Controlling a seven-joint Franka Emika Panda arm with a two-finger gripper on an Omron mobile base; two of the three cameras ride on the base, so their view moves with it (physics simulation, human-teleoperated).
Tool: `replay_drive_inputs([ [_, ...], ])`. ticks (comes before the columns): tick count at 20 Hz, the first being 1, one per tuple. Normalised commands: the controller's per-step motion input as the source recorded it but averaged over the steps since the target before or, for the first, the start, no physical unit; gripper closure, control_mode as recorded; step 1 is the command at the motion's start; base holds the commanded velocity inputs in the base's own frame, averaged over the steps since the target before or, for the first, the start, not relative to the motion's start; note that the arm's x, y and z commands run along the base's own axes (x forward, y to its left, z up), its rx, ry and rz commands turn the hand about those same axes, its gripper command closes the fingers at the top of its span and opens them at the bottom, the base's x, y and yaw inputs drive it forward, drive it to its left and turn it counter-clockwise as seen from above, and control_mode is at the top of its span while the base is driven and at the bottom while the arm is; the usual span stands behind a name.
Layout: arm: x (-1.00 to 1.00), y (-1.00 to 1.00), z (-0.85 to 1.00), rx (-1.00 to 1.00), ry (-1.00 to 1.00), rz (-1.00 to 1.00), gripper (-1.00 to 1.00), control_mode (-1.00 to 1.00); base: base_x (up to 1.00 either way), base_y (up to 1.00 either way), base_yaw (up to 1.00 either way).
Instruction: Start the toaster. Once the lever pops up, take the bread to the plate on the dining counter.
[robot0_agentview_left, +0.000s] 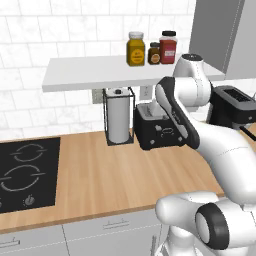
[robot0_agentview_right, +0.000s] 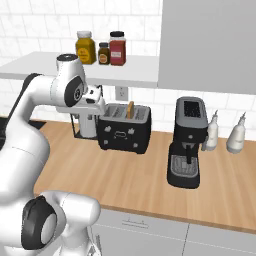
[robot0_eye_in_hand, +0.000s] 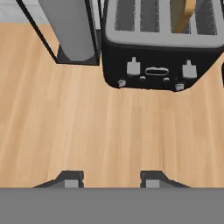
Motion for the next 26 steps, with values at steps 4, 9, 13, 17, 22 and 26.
replay_drive_inputs([
  [4, -0.26, -0.07, 0.00, 0.00, 0.00, 0.00, -1.00, -1.00, 0.00, 0.00, 0.00],
  [9, -0.40, -0.39, 0.00, 0.00, -0.01, 0.00, -1.00, -1.00, 0.00, 0.00, 0.00],
  [13, 0.00, -0.64, -0.14, 0.00, -0.09, 0.00, -1.00, -1.00, 0.00, 0.00, 0.00],
  [17, 0.03, -0.59, -0.20, 0.00, -0.22, 0.00, 1.00, -1.00, 0.00, 0.00, 0.00],
  [22, 0.36, -0.49, -0.10, 0.00, 0.03, 0.00, 1.00, -1.00, 0.00, 0.00, 0.00],
  [26, 0.52, -0.31, -0.07, 0.00, 0.00, 0.00, 1.00, -1.00, 0.00, 0.00, 0.00],
])
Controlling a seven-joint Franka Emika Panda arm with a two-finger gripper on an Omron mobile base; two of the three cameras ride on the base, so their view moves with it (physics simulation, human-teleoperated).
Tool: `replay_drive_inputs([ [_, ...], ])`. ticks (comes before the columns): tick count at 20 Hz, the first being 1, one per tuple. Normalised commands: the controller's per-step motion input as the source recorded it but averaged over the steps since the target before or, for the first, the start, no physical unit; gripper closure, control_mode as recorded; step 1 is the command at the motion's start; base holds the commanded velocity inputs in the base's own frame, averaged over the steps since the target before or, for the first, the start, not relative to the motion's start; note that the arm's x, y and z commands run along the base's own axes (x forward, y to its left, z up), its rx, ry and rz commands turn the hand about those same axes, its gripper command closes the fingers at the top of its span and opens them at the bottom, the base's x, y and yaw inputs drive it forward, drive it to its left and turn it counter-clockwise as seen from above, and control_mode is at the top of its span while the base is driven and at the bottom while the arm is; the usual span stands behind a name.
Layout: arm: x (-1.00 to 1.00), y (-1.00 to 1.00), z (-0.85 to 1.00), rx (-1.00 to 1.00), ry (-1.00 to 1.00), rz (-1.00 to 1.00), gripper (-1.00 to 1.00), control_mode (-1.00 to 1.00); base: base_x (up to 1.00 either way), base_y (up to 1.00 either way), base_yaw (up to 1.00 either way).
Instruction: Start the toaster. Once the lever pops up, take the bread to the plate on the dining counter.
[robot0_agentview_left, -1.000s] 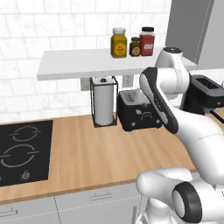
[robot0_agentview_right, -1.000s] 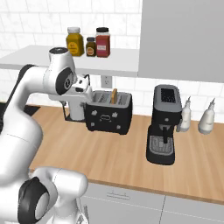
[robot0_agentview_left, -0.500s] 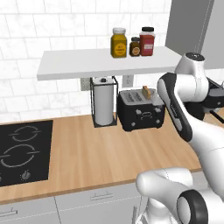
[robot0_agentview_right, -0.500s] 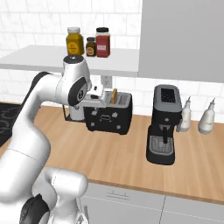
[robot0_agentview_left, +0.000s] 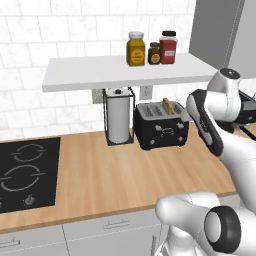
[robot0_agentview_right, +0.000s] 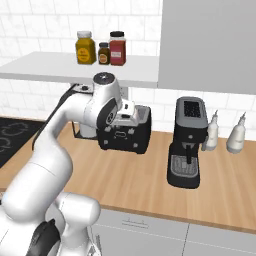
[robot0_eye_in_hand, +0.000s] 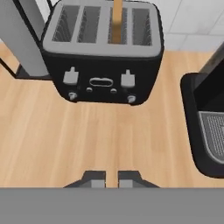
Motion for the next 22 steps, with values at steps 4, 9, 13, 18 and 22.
replay_drive_inputs([
  [4, 0.44, -0.22, -0.26, 0.04, -0.03, 0.00, 1.00, -1.00, 0.00, 0.00, 0.00],
  [9, 0.43, 0.00, -0.32, 0.08, -0.12, 0.03, 1.00, -1.00, 0.00, 0.00, 0.00],
  [13, 0.31, 0.00, -0.32, 0.05, -0.21, 0.01, 1.00, -1.00, 0.00, 0.00, 0.00],
  [18, 0.34, 0.00, -0.29, 0.00, -0.03, 0.00, 1.00, -1.00, 0.00, 0.00, 0.00],
  [22, 0.38, -0.09, -0.23, 0.00, 0.00, 0.00, 1.00, -1.00, 0.00, 0.00, 0.00],
])
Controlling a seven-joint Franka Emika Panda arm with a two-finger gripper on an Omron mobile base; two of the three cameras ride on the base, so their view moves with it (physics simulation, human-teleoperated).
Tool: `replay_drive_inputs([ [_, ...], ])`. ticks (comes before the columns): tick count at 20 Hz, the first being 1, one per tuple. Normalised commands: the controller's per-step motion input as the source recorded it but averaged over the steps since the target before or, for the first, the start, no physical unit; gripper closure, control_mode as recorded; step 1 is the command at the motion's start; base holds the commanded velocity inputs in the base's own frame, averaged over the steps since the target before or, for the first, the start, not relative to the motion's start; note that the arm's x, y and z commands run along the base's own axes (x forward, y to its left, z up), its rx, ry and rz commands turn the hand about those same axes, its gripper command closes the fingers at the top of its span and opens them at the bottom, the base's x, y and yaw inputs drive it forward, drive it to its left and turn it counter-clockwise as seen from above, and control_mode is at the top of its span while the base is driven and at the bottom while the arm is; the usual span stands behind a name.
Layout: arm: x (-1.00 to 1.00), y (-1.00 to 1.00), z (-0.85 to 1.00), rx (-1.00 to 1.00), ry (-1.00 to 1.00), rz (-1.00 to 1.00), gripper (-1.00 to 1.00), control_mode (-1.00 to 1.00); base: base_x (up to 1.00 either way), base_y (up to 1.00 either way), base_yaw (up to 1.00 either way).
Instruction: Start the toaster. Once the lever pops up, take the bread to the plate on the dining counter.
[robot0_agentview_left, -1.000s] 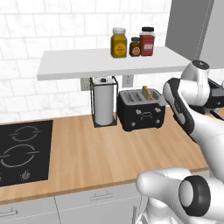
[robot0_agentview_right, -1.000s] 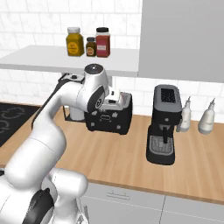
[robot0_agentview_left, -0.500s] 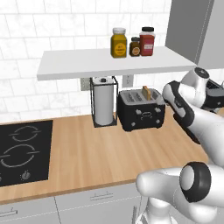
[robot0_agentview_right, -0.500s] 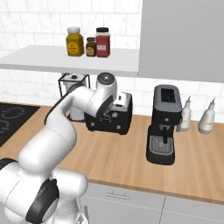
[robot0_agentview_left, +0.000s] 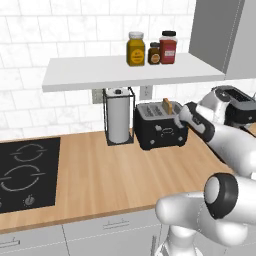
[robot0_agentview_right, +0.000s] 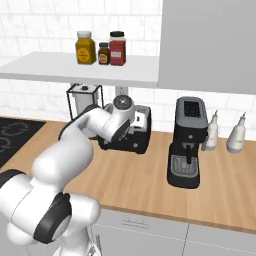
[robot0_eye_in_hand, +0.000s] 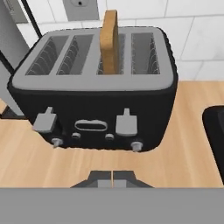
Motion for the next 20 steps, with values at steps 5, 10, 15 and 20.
replay_drive_inputs([
  [5, 0.34, -0.12, -0.20, 0.00, 0.01, 0.00, 1.00, -1.00, 0.00, 0.00, 0.00],
  [10, 0.31, 0.00, -0.23, 0.00, 0.00, 0.00, 1.00, -1.00, 0.00, 0.00, 0.00],
  [15, 0.34, 0.00, -0.25, 0.00, 0.00, 0.00, 1.00, -1.00, 0.00, 0.00, 0.00],
  [20, 0.29, 0.00, -0.37, 0.00, 0.00, 0.01, 1.00, -1.00, 0.00, 0.00, 0.00],
])
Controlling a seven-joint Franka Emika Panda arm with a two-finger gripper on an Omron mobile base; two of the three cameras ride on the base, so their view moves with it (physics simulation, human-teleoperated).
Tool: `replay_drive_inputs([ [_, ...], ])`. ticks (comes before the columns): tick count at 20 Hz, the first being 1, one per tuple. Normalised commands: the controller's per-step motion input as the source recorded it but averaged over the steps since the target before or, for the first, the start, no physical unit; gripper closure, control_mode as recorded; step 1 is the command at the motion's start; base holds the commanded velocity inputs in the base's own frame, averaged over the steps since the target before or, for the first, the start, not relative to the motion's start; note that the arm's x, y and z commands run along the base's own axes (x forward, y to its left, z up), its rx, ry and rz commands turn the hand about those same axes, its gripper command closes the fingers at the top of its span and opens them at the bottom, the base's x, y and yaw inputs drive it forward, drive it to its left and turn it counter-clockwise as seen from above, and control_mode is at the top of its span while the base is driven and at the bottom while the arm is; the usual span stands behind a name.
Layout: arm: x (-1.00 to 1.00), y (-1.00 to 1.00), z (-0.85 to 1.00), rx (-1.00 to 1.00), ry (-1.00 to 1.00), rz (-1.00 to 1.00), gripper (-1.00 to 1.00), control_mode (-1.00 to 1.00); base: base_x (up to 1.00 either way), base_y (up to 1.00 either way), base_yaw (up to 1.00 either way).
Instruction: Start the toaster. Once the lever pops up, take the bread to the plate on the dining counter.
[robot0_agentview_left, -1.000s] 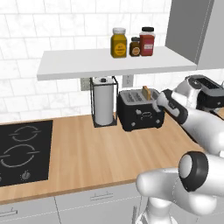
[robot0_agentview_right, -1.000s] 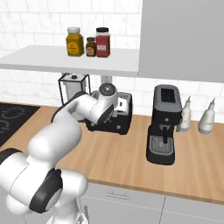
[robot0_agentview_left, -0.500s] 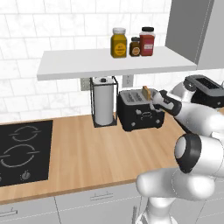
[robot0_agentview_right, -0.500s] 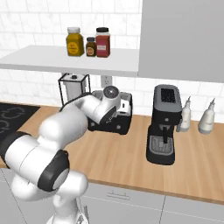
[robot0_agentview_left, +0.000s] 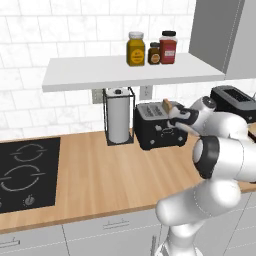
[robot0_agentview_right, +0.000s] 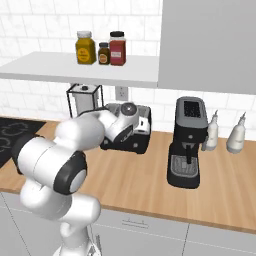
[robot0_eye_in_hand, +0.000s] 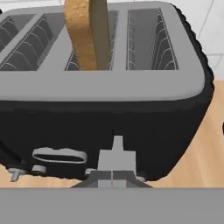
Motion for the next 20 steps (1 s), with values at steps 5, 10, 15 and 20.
replay_drive_inputs([
  [5, 0.17, 0.00, -0.56, 0.00, 0.00, 0.02, 1.00, -1.00, 0.00, 0.00, 0.00],
  [10, -0.12, 0.00, -0.98, -0.10, 0.15, 0.04, 1.00, -1.00, 0.00, 0.00, 0.00],
  [15, -0.08, 0.03, -0.41, -0.04, 0.07, 0.03, 1.00, -1.00, 0.00, 0.00, 0.00],
  [20, -0.35, 0.00, 0.69, 0.01, 0.00, 0.01, 1.00, -1.00, 0.00, 0.00, 0.00],
])
